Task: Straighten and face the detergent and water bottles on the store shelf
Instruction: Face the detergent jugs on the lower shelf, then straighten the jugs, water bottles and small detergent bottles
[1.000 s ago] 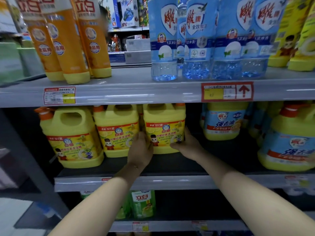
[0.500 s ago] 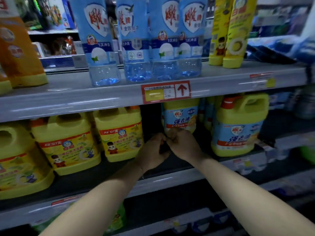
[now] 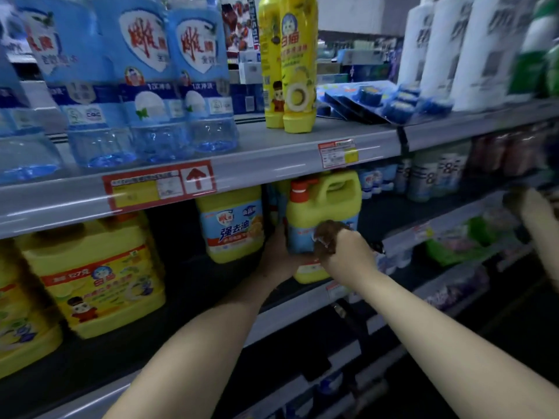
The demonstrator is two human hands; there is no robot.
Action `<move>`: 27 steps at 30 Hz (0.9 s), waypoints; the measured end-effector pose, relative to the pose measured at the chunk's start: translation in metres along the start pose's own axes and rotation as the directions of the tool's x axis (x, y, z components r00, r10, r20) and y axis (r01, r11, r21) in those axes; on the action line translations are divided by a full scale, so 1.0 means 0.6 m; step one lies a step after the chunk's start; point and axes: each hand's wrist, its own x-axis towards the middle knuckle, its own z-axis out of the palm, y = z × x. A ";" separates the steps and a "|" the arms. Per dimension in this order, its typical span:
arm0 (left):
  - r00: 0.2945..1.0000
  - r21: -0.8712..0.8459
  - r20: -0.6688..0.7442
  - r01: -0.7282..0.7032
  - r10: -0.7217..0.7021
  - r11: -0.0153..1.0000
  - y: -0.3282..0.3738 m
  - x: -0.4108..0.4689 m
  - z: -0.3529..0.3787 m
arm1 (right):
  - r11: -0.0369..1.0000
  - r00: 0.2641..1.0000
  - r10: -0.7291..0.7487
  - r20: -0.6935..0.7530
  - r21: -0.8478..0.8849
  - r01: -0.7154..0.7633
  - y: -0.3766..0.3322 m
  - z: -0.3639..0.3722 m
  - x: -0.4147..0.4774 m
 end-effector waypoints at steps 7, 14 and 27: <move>0.999 0.007 -0.023 -0.044 0.044 0.999 -0.025 -0.037 -0.088 | 0.970 0.976 -0.214 -0.046 0.111 0.218 -0.042 0.056 -0.009; 0.987 0.088 -0.156 0.062 -0.048 0.994 -0.045 -0.070 -0.174 | 0.925 0.941 -0.334 0.053 0.209 0.317 -0.104 0.120 0.006; 0.923 0.146 -0.370 0.172 -0.107 0.974 -0.055 -0.032 -0.154 | 0.969 0.947 -0.234 0.218 0.137 0.208 -0.085 0.142 0.040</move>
